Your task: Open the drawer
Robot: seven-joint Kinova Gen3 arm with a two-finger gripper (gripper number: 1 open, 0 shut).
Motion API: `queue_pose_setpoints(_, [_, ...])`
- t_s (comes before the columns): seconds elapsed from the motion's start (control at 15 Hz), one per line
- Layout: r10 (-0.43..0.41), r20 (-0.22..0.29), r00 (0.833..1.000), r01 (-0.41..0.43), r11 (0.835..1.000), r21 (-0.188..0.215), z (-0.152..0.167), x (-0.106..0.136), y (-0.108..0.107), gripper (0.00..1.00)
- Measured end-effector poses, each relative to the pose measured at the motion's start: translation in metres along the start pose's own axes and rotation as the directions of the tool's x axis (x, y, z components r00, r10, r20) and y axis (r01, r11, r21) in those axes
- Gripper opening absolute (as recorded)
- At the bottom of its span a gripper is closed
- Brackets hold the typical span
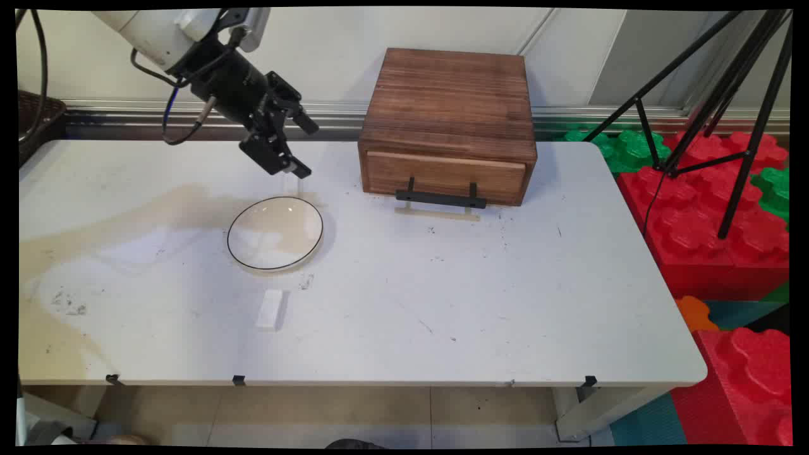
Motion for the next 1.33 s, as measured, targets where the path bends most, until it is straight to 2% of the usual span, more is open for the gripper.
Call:
queue_pose_setpoints(0.47, [0.019, 0.012, 1.0, -0.019, 1.0, -0.008, 0.043, 0.03, -0.002, 1.0])
queue_pose_setpoints(1.07, [0.041, 0.032, 0.999, -0.041, 0.999, 0.002, 0.126, 0.08, -0.009, 1.0])
queue_pose_setpoints(1.33, [0.058, 0.049, 0.997, -0.057, 0.998, -0.005, 0.167, 0.094, -0.015, 1.0])
